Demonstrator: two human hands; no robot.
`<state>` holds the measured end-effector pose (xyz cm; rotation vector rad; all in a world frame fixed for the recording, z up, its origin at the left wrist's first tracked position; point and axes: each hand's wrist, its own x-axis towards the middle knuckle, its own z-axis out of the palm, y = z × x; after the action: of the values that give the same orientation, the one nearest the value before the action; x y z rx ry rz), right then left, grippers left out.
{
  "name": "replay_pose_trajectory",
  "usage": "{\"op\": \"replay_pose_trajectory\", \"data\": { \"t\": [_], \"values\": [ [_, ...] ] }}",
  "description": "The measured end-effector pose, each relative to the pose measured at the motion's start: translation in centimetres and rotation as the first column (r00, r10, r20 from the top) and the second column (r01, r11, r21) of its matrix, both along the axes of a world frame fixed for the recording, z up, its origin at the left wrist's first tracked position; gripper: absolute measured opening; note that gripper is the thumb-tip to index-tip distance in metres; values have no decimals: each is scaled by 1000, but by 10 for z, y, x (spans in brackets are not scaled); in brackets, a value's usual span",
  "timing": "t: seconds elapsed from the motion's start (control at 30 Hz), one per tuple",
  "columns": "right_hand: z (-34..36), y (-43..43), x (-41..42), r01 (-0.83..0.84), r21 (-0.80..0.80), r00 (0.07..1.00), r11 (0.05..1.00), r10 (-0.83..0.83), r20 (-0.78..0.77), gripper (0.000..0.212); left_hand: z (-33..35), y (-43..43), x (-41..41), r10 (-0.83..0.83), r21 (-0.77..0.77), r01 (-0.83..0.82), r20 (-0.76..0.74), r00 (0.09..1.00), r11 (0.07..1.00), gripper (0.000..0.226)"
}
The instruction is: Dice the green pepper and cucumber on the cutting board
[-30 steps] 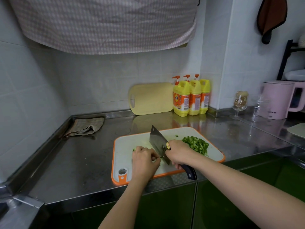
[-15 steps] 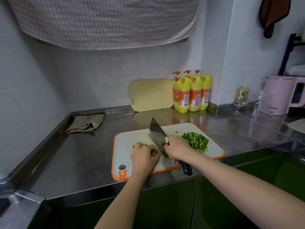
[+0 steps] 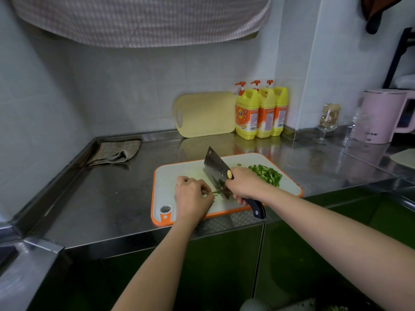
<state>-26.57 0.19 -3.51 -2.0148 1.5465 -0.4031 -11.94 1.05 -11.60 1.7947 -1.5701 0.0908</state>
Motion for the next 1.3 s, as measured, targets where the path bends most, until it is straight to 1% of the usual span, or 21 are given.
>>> {"op": "replay_pose_trajectory", "data": {
  "t": [0.1, 0.27, 0.43, 0.5, 0.6, 0.67, 0.73, 0.87, 0.93, 1.03, 1.17, 1.23, 1.3],
  "values": [
    [2, 2, 1, -8, 11, 1000, 1000, 9, -25, 23, -1, -1, -1, 19, 8, -20, 14, 1000, 1000, 13],
    [3, 7, 7, -21, 33, 988, 999, 26, -152, 27, 1, 0, -2, 32, 22, -32, 26, 999, 999, 14],
    [1, 5, 14, -7, 34, 985, 999, 13, -174, 26, -1, -2, 0, 20, 56, -19, -17, 1000, 998, 12],
    [-1, 4, 16, -2, 10, 987, 1000, 4, -163, 21, -2, -3, 1, 26, 67, -24, -31, 999, 997, 12],
    [-5, 2, 14, 6, -31, 997, 1000, -8, -78, 15, -3, -4, 2, 25, 73, -22, -41, 999, 997, 11],
    [-3, 3, 10, 1, -42, 999, 999, -3, -33, 14, -3, -4, 3, 27, 73, -23, -46, 999, 997, 12],
    [1, 5, 8, -8, -35, 999, 999, 6, -45, 19, -5, -6, 4, 30, 81, -26, -51, 998, 996, 15],
    [6, 11, 9, -28, -13, 986, 1000, 26, -167, 26, -7, -8, 5, 34, 79, -30, -53, 998, 996, 16],
    [4, 11, 11, -29, -1, 982, 1000, 28, -186, 29, -8, -9, 5, 40, 71, -37, -40, 998, 997, 15],
    [2, 10, 13, -29, 31, 983, 999, 34, -180, 30, -6, -8, 4, 36, 54, -35, -14, 999, 998, 15],
    [0, 7, 14, -8, 27, 986, 1000, 13, -168, 29, -6, -8, 5, 35, 59, -33, -31, 999, 998, 14],
    [-4, 4, 14, 4, 11, 993, 1000, -3, -121, 20, -8, -9, 6, 38, 58, -37, -27, 999, 998, 12],
    [-8, 1, 13, 13, -7, 999, 1000, -13, -44, 13, -8, -8, 5, 38, 47, -37, -14, 999, 998, 13]
  ]
}}
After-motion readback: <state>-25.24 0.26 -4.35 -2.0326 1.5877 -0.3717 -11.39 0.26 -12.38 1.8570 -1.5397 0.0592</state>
